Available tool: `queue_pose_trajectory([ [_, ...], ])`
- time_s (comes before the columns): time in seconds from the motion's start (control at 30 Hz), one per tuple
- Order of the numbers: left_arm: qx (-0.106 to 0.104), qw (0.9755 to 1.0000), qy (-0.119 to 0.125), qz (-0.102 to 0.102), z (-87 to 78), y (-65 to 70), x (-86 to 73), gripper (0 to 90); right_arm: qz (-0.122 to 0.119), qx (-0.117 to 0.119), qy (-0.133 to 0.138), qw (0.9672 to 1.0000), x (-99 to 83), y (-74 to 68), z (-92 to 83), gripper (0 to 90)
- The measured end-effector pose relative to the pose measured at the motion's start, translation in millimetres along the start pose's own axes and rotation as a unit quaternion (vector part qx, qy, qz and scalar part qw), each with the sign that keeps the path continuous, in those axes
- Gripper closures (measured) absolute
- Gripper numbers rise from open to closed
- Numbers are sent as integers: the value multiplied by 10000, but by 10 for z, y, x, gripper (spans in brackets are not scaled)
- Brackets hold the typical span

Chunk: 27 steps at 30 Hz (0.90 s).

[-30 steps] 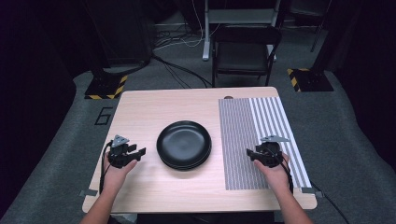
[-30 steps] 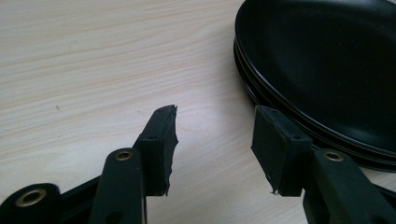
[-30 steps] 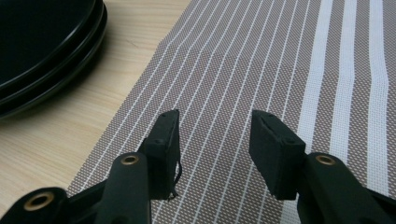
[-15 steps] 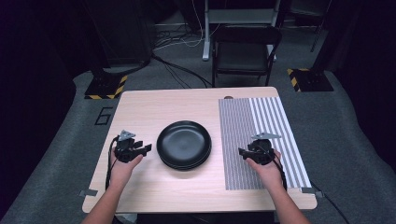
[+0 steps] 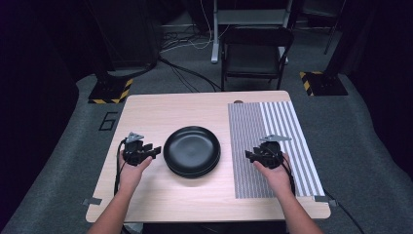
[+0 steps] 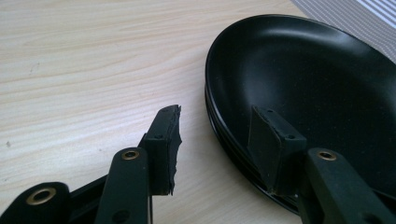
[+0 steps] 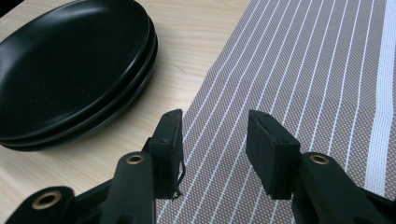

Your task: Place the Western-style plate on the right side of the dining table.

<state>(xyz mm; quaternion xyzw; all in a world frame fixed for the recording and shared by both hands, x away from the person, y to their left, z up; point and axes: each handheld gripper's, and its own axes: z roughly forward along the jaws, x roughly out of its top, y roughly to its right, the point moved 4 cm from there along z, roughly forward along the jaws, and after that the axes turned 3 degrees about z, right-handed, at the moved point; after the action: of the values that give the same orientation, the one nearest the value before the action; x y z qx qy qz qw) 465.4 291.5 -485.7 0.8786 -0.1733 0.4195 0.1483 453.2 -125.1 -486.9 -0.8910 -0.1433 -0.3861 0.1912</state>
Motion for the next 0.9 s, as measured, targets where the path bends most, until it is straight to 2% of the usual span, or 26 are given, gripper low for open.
queue_pose_trajectory([
  [0.1, -61, 10000, 9, -35, 5, 14, 12, 535, 10, -4, -3, 10000, 28, -20, 13, 557],
  [0.27, -131, 9999, -9, -59, 53, 51, 35, 560, 86, 183, 45, 9998, 86, -84, 56, 566],
  [0.3, -145, 9999, 8, -72, 77, 66, 47, 561, 88, 269, 125, 9995, 108, -121, 75, 565],
  [0.47, -213, 9997, -14, -95, 112, 89, 57, 563, 32, 365, 216, 9991, 148, -205, 132, 546],
  [0.57, -190, 9997, -110, -129, 162, 93, 35, 583, 182, 544, 196, 9982, 161, -288, 198, 525],
  [0.63, -215, 9995, -146, -163, 183, 85, 17, 599, 267, 584, 178, 9978, 162, -318, 241, 524],
  [0.8, -171, 9993, -177, -295, 222, 59, -17, 624, 338, 581, 142, 9976, 160, -376, 315, 528],
  [0.9, -252, 9988, -169, -382, 234, 50, -28, 628, 308, 436, 139, 9985, 159, -391, 339, 574],
])
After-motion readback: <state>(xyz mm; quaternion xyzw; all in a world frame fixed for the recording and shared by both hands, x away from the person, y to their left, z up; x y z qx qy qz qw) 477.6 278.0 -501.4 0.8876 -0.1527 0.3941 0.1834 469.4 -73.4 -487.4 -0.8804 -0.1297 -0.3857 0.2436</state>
